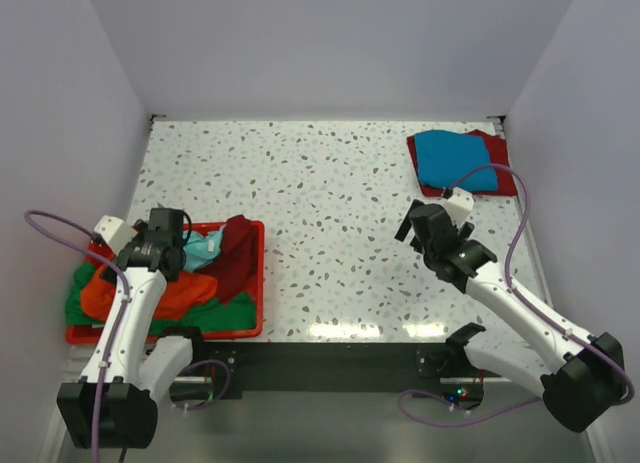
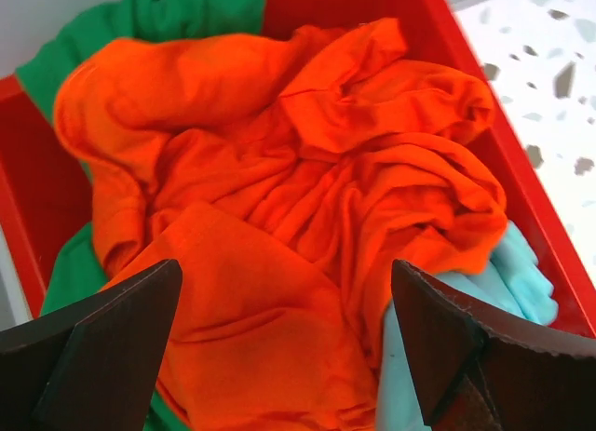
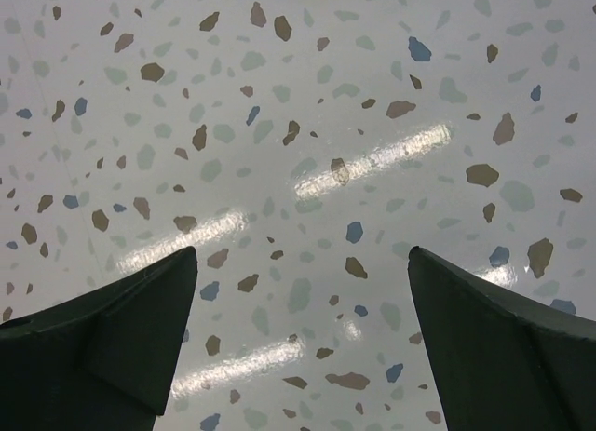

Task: Fold and stack the t-shirts
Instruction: Grab the tshirt from the pile

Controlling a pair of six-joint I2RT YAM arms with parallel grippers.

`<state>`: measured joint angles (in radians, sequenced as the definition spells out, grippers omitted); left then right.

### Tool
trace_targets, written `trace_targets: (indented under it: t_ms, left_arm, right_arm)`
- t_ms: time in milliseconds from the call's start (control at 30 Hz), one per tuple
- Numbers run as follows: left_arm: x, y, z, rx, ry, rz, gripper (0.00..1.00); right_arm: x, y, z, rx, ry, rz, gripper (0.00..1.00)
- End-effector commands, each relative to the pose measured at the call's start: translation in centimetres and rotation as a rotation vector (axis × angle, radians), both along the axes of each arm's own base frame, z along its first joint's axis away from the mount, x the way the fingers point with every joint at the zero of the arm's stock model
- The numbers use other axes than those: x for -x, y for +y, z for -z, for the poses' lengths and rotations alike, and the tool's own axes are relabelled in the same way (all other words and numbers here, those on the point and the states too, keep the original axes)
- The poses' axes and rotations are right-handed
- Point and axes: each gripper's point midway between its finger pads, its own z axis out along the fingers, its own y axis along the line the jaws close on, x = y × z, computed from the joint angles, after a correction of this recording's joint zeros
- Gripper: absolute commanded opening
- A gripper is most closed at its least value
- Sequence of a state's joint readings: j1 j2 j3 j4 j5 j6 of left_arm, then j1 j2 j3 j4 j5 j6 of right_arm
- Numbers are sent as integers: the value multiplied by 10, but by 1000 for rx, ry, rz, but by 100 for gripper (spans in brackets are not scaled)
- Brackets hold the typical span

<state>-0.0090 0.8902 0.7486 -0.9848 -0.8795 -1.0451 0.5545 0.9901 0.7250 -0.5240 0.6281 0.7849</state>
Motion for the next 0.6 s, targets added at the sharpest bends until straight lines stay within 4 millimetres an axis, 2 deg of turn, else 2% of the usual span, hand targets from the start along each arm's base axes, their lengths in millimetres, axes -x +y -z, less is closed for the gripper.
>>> trace_targets:
  t_ms: [0, 133, 200, 333, 433, 467, 533, 567]
  left_arm:
    - [21, 12, 0, -1, -45, -172, 100]
    - [28, 11, 30, 75, -45, -245, 100]
    - [32, 6, 43, 117, -32, -265, 97]
    - [28, 2, 59, 161, -45, -283, 91]
    - [30, 0, 71, 172, -31, -299, 72]
    - [32, 2, 72, 161, -24, -303, 50]
    - [32, 4, 69, 149, -21, -305, 32]
    - [31, 6, 64, 137, -30, -309, 18]
  right_arm:
    - [-5, 5, 0, -41, -22, -15, 99]
    - [-4, 3, 2, -61, -16, -7, 99]
    - [-4, 3, 1, -62, -17, -10, 99]
    - [-4, 1, 0, -59, -16, -9, 99]
    - [-5, 2, 2, -64, -12, -11, 99]
    - [-5, 3, 1, -67, -11, -15, 99]
    - [-8, 5, 0, -71, -11, -18, 99]
    - [-8, 6, 1, -70, -8, -27, 99]
